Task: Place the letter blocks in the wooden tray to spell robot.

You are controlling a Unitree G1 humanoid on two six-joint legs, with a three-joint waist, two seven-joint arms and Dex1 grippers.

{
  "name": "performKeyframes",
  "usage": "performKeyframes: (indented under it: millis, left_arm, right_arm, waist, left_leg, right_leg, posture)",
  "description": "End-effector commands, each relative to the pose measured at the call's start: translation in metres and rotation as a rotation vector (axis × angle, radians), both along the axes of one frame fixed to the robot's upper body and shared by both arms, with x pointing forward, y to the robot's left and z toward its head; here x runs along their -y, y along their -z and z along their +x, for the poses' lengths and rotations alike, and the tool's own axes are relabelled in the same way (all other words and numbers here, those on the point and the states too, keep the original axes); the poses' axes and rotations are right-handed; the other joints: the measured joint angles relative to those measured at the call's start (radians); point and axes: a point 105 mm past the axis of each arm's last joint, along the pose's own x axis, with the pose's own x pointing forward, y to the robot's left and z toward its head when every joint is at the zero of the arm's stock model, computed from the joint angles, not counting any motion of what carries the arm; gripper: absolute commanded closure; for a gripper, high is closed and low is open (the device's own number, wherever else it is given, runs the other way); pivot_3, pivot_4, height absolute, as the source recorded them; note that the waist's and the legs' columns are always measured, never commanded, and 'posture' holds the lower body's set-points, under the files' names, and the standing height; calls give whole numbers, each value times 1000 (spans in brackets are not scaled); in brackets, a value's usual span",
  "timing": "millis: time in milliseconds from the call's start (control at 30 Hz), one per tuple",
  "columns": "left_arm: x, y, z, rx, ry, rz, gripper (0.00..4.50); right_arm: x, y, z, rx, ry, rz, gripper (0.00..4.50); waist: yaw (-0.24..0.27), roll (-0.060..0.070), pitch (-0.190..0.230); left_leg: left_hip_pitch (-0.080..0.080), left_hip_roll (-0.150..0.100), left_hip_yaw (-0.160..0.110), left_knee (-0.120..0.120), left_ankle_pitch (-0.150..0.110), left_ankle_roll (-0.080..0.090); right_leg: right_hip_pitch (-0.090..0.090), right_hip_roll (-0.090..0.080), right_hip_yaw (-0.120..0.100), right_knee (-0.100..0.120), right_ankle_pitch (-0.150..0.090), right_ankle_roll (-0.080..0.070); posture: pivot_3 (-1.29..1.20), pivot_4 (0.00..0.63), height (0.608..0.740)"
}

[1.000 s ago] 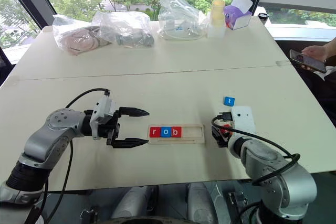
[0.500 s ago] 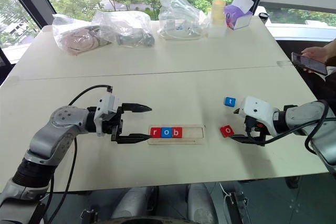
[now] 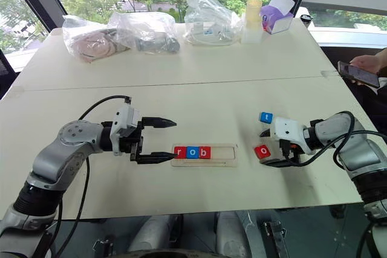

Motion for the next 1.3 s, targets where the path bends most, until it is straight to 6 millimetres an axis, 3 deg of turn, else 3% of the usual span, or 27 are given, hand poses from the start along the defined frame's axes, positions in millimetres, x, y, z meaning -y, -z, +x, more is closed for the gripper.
performKeyframes:
  millis: [33, 233, 467, 633, 933, 1300]
  left_arm:
    - [-1, -10, -2, 38, 1, -8, 0]
    - [-3, -9, -3, 36, -3, -6, 0]
    - [-4, -6, -5, 24, 9, 0, 0]
    - [-5, -3, -12, 13, 44, 15, 0]
    - [-10, 0, -11, 17, 36, 23, 0]
    - [-12, 2, -8, 22, 17, 27, 0]
  right_arm:
    - [1, -1, 2, 24, -27, -29, 557]
    - [-6, -4, 1, 24, -35, 3, 3397]
    - [-40, -37, 1, 69, -38, 83, 3400]
    - [-82, -54, -7, 42, -61, 142, 3400]
    - [-112, -31, -18, 15, -149, 77, 3400]
    - [-121, -18, -16, 4, -121, 77, 3400]
  waist:
    - [0, 0, 0]
    - [-2, 0, 0]
    - [0, 0, 0]
    - [0, 0, 0]
    - [3, 0, 0]
    - [1, 0, 0]
  left_leg:
    - [0, 0, 0, 0, 0, 0]
    - [0, 0, 0, 0, 0, 0]
    - [0, 0, 0, 0, 0, -1]
    - [-1, 0, -1, 0, 0, -1]
    - [-1, -1, -1, 0, 0, -1]
    - [-1, 0, -1, 0, 0, -1]
  right_leg:
    - [0, 0, 0, 0, 0, 0]
    - [0, 0, 0, 1, 0, 0]
    - [-1, 0, 1, 2, 0, -1]
    - [-2, -1, 1, 2, 0, -1]
    - [-2, -2, 0, 1, 0, -1]
    - [-2, -1, 0, 1, 0, -1]
  posture:
    - [0, 150, 740]
    - [0, 150, 740]
    - [0, 150, 740]
    - [0, 150, 740]
    - [0, 150, 740]
    - [0, 150, 740]
